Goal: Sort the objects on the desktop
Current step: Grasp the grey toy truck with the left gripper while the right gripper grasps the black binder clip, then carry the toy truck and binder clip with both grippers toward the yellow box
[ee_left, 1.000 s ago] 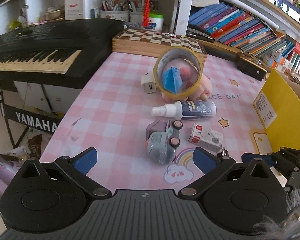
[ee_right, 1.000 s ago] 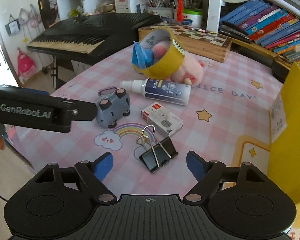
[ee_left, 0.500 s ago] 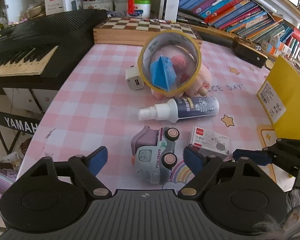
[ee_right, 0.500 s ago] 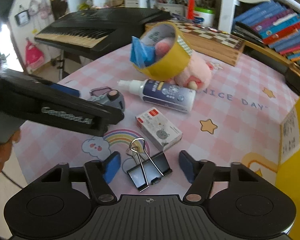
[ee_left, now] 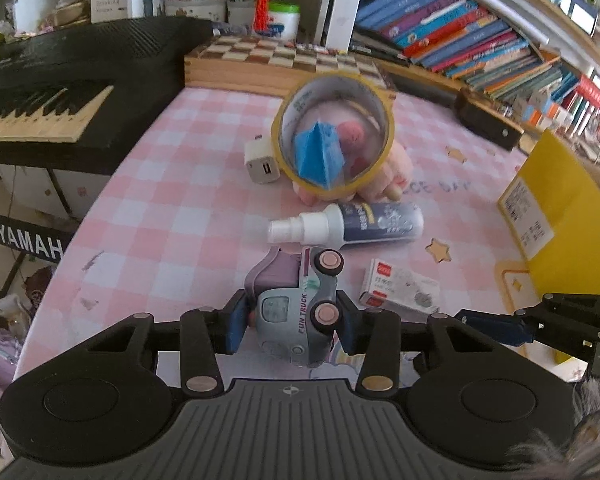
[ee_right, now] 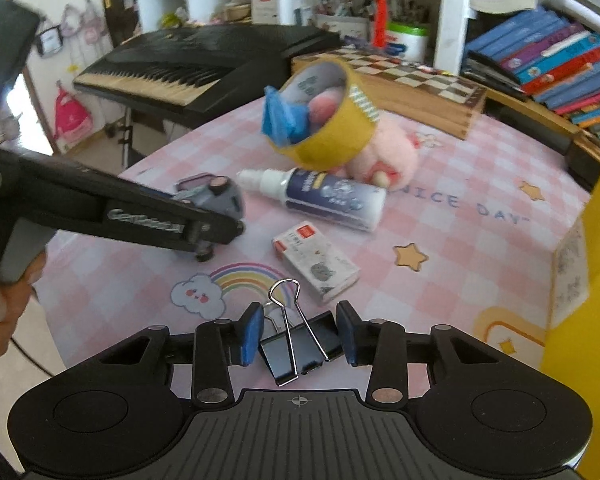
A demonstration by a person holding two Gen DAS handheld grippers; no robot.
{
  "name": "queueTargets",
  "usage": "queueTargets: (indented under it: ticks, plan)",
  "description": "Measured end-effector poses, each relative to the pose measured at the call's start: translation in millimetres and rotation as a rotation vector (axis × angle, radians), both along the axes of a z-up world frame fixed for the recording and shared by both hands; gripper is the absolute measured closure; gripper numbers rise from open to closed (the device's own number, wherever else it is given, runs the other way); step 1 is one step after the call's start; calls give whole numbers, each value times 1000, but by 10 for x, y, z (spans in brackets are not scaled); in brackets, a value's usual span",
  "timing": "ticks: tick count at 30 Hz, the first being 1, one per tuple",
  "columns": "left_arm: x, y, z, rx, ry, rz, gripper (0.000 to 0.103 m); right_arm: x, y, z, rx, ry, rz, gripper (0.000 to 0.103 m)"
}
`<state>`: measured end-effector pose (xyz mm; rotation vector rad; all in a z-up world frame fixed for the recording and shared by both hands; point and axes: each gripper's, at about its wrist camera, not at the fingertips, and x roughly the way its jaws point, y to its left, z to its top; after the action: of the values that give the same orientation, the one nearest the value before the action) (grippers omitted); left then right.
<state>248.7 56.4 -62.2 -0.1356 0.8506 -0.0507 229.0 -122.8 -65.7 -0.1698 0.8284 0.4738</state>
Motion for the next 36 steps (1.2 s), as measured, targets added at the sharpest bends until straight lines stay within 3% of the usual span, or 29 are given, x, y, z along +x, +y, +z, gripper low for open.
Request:
queueTargets:
  ticks: [12,23,36]
  plan:
    - [-466,118,334,-112,-60,43,62,-231,-91,276,63,-21,-98,64]
    - [-1027,57,470,-137,-96,-1,62,-751,-117,499,90,-67,-142,64]
    - [-1753,-42,547,-173,-95,-59,62,-1475,-194,507,121,-36,-236,64]
